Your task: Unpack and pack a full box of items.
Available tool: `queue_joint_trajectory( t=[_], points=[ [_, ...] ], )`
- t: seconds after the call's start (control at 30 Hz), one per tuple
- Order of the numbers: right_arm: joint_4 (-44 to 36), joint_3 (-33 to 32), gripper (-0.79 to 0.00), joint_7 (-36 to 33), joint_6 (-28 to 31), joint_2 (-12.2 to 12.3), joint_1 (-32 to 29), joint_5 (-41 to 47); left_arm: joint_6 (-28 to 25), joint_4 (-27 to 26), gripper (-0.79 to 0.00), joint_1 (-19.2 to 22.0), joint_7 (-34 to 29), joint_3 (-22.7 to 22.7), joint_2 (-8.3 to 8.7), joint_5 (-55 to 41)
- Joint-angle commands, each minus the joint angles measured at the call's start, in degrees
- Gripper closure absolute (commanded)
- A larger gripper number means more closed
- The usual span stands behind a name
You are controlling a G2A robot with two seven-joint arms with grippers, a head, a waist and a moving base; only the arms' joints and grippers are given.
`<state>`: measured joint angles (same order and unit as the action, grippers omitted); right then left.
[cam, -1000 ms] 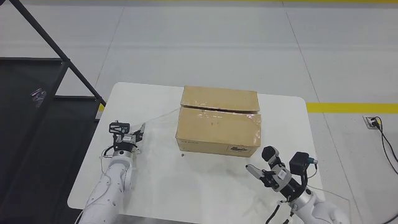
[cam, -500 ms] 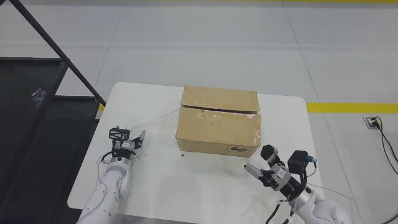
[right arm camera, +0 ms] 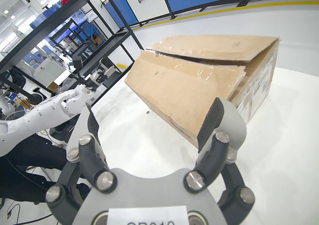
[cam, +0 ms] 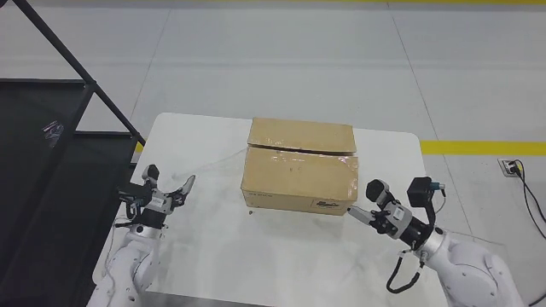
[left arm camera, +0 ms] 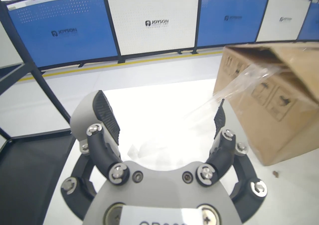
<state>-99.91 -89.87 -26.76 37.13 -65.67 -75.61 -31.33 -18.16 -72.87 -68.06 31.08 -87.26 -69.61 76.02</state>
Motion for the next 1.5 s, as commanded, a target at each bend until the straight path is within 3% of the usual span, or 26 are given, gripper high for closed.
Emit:
queue_joint_trajectory(
  t=[0.0,0.1,0.23,0.37,0.63,0.9,1.07,1.47],
  points=[
    [0.0,0.0,-0.785,0.2,0.0,0.0,-0.1,-0.1,-3.5,-3.5,-0.785,-1.9,-0.3,-0.8,0.16,-2.7],
    [0.0,0.0,-0.785,0.2,0.0,0.0,-0.1,-0.1,-6.7,-6.3,-0.785,-3.3,-1.8,-1.1,0.34,-4.2],
    [-0.1,0.1,-0.785,0.3,-0.2,0.0,-0.1,-0.1,-6.7,-6.3,-0.785,-3.3,-1.8,-1.1,0.34,-4.2],
    [3.5,1.8,-0.785,2.2,-4.2,-0.4,3.0,3.0,-6.7,-7.1,-0.785,-3.5,-2.2,-0.7,0.26,-4.9],
    [21.2,4.3,-0.785,5.3,-7.0,-1.2,15.4,14.5,-8.1,-8.1,-0.785,-3.7,-2.4,-0.1,0.04,-9.2],
    [40.0,14.2,-0.785,15.8,-8.2,-4.2,28.1,16.0,-10.4,-8.9,-0.785,-4.6,-3.4,-1.3,0.27,-11.8],
    [48.3,19.1,-0.785,17.4,-4.0,-6.1,32.8,17.9,-9.3,-9.0,-0.785,-4.7,-3.6,-1.4,0.29,-11.3],
    [59.9,21.5,-0.785,6.4,7.9,-7.2,38.6,24.2,-9.4,-8.2,-0.785,-3.7,-4.2,-1.0,0.34,-11.1]
  ],
)
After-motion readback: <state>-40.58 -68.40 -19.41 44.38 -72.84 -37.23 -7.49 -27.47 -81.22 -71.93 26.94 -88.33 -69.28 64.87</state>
